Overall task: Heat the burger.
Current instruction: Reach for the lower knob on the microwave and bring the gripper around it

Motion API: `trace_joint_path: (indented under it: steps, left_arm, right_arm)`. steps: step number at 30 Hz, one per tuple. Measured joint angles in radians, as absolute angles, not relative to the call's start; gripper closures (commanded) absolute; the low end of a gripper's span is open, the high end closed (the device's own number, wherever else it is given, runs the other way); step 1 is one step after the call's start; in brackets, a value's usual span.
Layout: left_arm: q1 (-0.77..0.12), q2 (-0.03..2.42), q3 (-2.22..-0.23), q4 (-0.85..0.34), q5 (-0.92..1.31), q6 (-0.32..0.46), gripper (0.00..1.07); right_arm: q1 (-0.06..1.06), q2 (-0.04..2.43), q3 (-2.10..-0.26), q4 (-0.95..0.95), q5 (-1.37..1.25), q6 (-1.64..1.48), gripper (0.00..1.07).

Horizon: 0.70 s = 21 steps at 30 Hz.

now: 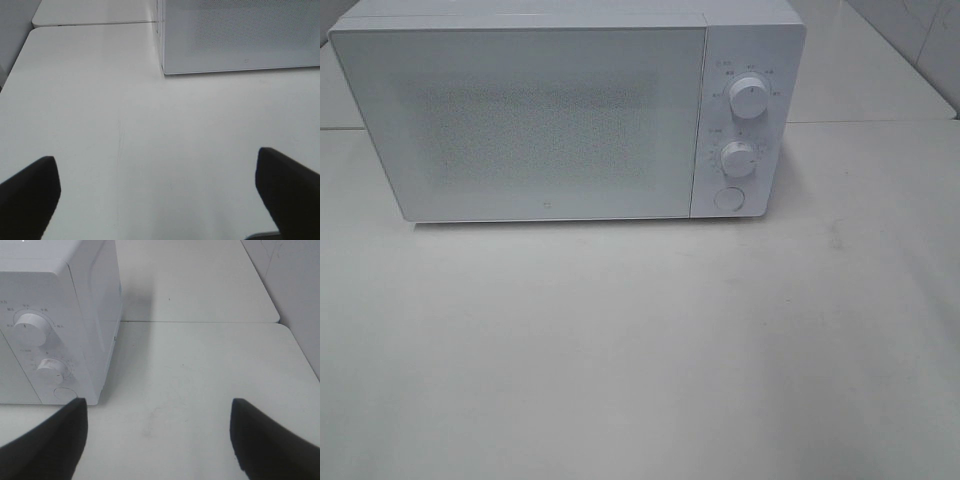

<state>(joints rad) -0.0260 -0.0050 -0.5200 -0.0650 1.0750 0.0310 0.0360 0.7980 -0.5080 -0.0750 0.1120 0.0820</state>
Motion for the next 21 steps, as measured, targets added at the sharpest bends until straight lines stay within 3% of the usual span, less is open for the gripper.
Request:
trace_joint_path:
  steps: [16, 21]
  left_arm:
    - [-0.026, -0.005, -0.520, -0.065, 1.075, 0.031, 0.09]
    - [-0.026, -0.005, -0.520, -0.065, 1.075, 0.031, 0.09]
  right_arm:
    - [0.049, 1.135, -0.359, -0.060, -0.522, 0.070, 0.31]
    - [0.101, 1.250, -0.357, 0.072, -0.658, -0.052, 0.31]
